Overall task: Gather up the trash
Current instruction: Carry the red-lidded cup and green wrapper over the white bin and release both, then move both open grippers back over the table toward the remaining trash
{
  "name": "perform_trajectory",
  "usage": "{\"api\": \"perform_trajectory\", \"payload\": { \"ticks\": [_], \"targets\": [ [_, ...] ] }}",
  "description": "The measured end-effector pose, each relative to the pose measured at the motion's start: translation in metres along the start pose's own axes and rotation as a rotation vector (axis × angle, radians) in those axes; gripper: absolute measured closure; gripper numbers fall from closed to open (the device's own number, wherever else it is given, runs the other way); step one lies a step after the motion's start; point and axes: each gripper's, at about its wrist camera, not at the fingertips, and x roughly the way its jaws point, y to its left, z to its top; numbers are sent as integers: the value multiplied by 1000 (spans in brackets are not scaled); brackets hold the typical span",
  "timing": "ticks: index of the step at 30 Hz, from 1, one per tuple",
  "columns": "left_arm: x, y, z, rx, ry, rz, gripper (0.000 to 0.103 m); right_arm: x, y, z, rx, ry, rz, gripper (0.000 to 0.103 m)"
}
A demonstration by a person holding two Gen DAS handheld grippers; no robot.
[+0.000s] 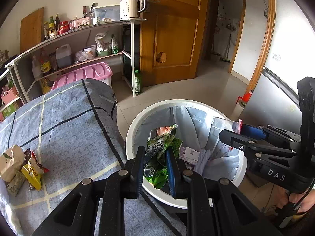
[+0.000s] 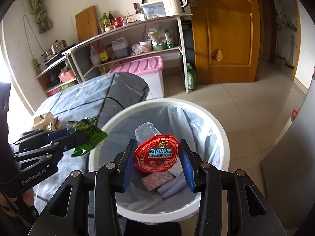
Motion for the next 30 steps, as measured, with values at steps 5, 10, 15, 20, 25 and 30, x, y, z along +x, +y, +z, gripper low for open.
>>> {"api": "perform_trajectory", "payload": {
  "ticks": [5, 10, 15, 20, 25, 30],
  "targets": [
    [11, -7, -1, 0, 22, -7, 82, 11, -8, -6, 0, 35, -31, 59],
    [19, -7, -2, -8, 43, -13, 82, 17, -12, -10, 2, 59, -51, 59],
    [22, -7, -2, -1, 52, -17, 75, 20, -12, -11, -2, 71, -75, 58],
    [21, -4, -3, -20, 49, -27, 56, 18, -11, -13, -10, 69, -81, 49],
    [20, -1, -3, -27, 48, -24, 52, 14, -11, -14, -5, 62, -87, 48],
    [12, 1, -4, -23, 31, -22, 43, 10, -8, -12, 2, 51, -89, 48]
  ]
}}
